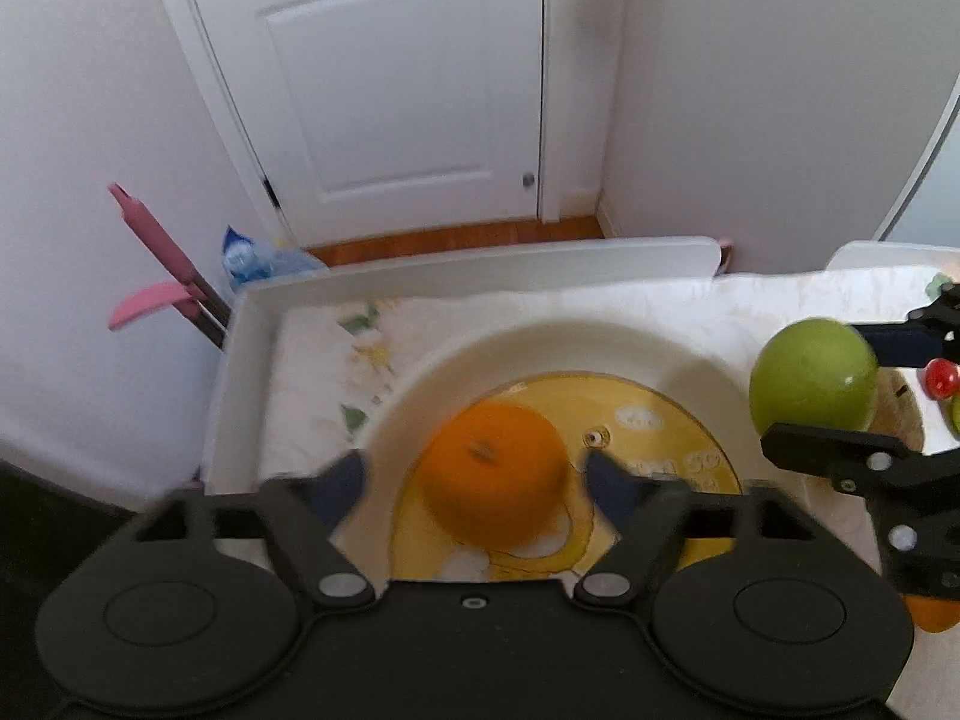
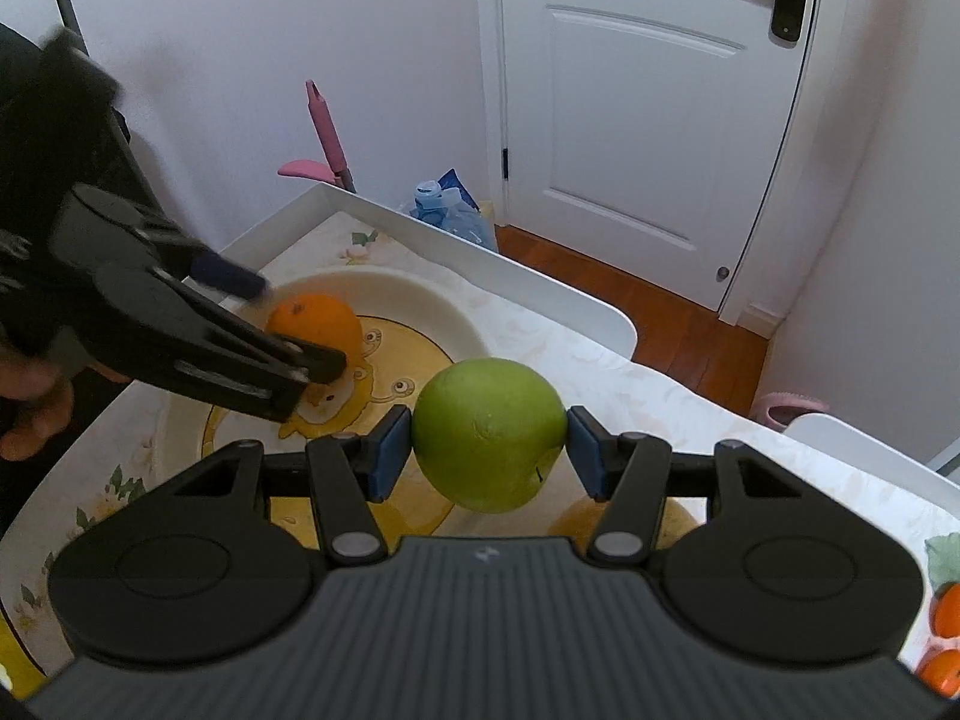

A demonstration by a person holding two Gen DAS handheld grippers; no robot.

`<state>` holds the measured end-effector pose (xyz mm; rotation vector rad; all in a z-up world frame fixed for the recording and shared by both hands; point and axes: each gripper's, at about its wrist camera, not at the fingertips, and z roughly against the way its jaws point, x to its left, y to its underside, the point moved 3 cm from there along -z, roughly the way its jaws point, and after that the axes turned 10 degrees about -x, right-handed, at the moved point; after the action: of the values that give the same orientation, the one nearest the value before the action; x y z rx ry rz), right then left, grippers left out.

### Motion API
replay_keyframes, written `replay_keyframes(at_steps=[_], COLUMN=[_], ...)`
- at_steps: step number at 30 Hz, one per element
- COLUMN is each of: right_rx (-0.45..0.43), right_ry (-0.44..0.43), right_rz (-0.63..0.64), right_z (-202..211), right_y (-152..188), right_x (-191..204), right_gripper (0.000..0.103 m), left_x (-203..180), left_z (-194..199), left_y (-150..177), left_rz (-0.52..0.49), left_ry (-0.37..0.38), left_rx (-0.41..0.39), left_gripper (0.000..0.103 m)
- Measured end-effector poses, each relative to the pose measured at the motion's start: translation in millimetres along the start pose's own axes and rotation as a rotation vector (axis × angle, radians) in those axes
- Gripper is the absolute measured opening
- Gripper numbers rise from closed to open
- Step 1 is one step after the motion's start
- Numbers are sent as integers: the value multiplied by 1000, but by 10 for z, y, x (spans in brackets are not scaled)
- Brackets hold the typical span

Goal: Organize fruits
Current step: 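Lower the orange onto the plate while the right tool places the green apple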

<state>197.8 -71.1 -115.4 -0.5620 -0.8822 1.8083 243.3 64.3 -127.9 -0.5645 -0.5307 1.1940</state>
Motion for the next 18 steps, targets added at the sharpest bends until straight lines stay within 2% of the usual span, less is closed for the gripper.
replay_keyframes(at_steps=[1,7,13,18], right_rx=[2,23,42,63], right_ry=[-4,-36,-84,-105], right_rz=[6,53,100,153], right_z=[-3,-75,-226,-423], right_y=[-4,8,-4,3], right_x=[0,41,172,294], right_gripper=[71,71,71,71], left_x=[25,160,215,306], left_z=[59,257,459,510], left_y=[-14,-19,51,135], left_rz=[2,47,67,112], left_ry=[-2,-14,-73,-91], left_rx=[-15,-20,-38,-17], left_gripper=[100,100,100,100])
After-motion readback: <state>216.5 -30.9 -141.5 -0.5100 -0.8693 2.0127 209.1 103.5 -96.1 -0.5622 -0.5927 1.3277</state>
